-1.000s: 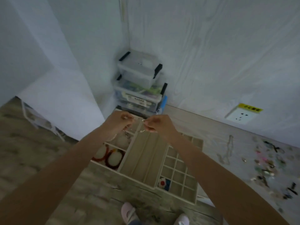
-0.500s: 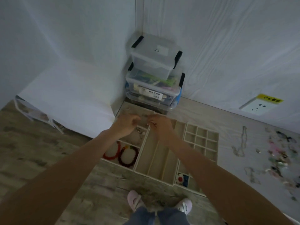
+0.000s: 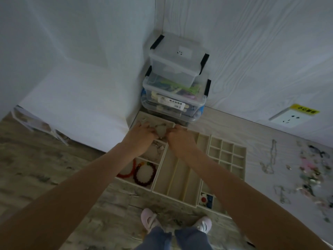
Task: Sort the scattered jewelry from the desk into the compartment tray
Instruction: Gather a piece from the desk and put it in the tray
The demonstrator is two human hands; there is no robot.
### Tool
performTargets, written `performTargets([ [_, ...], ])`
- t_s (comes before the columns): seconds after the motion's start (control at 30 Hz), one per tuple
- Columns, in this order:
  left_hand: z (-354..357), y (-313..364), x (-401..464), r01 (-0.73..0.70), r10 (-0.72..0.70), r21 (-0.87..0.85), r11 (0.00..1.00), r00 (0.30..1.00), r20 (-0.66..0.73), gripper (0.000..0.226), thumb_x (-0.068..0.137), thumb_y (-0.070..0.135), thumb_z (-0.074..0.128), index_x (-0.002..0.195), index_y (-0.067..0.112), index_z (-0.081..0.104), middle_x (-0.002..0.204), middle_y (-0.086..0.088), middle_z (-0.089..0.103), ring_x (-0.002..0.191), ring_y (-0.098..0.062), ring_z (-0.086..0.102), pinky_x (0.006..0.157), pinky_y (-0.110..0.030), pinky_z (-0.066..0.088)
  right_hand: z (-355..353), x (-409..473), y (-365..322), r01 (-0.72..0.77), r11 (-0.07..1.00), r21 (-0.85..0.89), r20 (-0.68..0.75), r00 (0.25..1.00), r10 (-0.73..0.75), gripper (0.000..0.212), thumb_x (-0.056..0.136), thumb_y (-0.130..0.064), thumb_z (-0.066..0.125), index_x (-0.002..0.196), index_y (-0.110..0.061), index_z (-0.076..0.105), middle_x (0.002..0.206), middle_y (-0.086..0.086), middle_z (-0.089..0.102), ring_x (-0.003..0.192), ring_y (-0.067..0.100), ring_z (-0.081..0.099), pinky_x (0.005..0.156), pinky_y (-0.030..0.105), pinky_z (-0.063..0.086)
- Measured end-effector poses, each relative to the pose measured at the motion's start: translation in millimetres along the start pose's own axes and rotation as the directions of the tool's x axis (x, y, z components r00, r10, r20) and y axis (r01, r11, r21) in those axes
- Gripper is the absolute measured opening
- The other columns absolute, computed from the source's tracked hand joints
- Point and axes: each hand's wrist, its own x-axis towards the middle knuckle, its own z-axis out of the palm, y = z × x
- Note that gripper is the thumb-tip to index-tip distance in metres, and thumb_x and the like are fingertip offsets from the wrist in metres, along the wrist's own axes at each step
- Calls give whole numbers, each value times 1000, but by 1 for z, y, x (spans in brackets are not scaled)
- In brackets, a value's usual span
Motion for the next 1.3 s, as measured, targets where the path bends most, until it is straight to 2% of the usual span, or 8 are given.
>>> performTargets([
  [0.1,-1,-2,-3,0,-1,30,1000,1000,17,43,94,12,42,134,26,50,140,1,46,129,-23,33,108,-31,18,-1,1,-2,-5,1000,-6,19,1000,5,27,88,-2,44,105,-7,64,113,3,60,119,22,43,74,32,45],
  [0.2,-1,-1,-3,7,-7,-11,1000,1000,8,44,95,12,42,135,28,49,143,2,44,128,-23,34,108,-31,19,-2,1,-2,0,1000,4,10,1000,0,27,88,-4,44,107,-8,63,116,4,59,119,23,42,78,34,45],
  [0.4,-2,1,0,22,-21,-14,1000,999,36,42,96,18,41,134,34,48,149,3,35,133,-23,28,110,-32,15,-5,3,-1,23,999,-31,10,1000,-23,28,87,-6,47,109,-4,64,119,9,57,116,28,41,90,37,38],
  [0.63,0,3,-1,6,-6,-7,1000,999,35,47,96,18,40,139,38,41,149,4,34,132,-23,30,110,-35,19,-8,1,-5,4,1000,-17,25,1000,-4,29,90,-11,47,113,-5,63,122,10,56,120,28,39,92,36,38],
  [1.1,-8,11,-1,75,-74,-7,997,994,74,48,93,13,45,137,33,45,143,0,41,129,-24,32,105,-34,26,-11,-10,0,20,1000,-22,36,999,-20,37,92,-9,41,128,-7,52,140,10,39,128,28,32,95,37,37],
  [1.23,-26,30,4,143,-137,-106,984,989,62,52,87,8,50,133,30,49,141,1,42,129,-24,32,104,-37,27,-17,-31,18,-27,999,43,24,999,26,49,91,-7,43,139,-13,41,149,8,27,136,26,23,100,39,33],
  [1.3,-35,48,11,150,-146,-141,979,989,39,48,87,8,50,131,25,50,138,2,45,127,-23,34,102,-37,29,-20,-47,36,-74,994,77,26,997,72,52,89,-6,45,140,-16,39,150,6,24,135,26,24,100,39,33],
])
